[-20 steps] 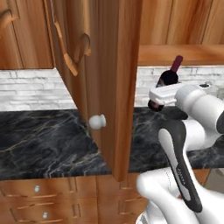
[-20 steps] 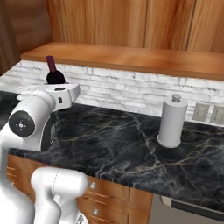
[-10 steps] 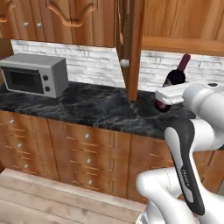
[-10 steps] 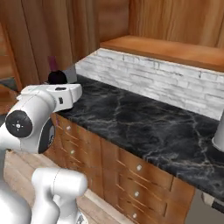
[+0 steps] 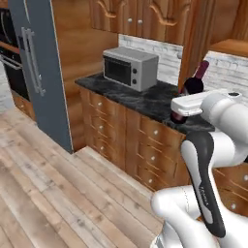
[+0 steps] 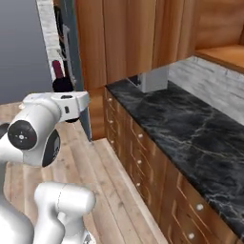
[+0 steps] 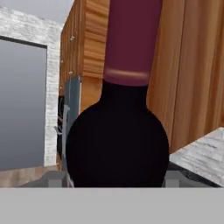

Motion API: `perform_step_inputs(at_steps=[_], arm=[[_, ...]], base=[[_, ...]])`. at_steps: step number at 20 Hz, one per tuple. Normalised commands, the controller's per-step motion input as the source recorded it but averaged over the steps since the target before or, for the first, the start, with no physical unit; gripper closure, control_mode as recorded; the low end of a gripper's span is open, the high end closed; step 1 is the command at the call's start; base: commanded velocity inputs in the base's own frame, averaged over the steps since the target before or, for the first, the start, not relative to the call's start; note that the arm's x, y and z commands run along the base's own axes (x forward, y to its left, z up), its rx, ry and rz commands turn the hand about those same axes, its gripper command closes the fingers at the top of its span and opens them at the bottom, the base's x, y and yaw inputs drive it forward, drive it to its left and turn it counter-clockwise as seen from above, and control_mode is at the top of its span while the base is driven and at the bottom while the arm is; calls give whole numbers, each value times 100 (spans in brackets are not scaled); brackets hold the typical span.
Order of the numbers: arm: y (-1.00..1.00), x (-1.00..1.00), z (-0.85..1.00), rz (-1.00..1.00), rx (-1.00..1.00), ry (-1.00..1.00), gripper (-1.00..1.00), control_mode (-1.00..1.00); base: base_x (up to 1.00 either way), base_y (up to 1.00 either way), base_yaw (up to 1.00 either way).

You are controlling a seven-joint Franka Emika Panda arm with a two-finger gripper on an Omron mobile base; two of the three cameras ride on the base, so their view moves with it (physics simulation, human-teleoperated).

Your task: Open the cabinet directly in front. Then move the wine and the mug to the dining counter with the candle on it.

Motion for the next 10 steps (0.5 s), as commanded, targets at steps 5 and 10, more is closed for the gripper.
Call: perform_step_inputs(at_steps=[5, 10], arm=[[0, 0, 0, 0, 0, 0, 100, 100], [0, 0, 0, 0, 0, 0, 100, 100]], base=[[-66, -3, 70], [-33, 0, 82]])
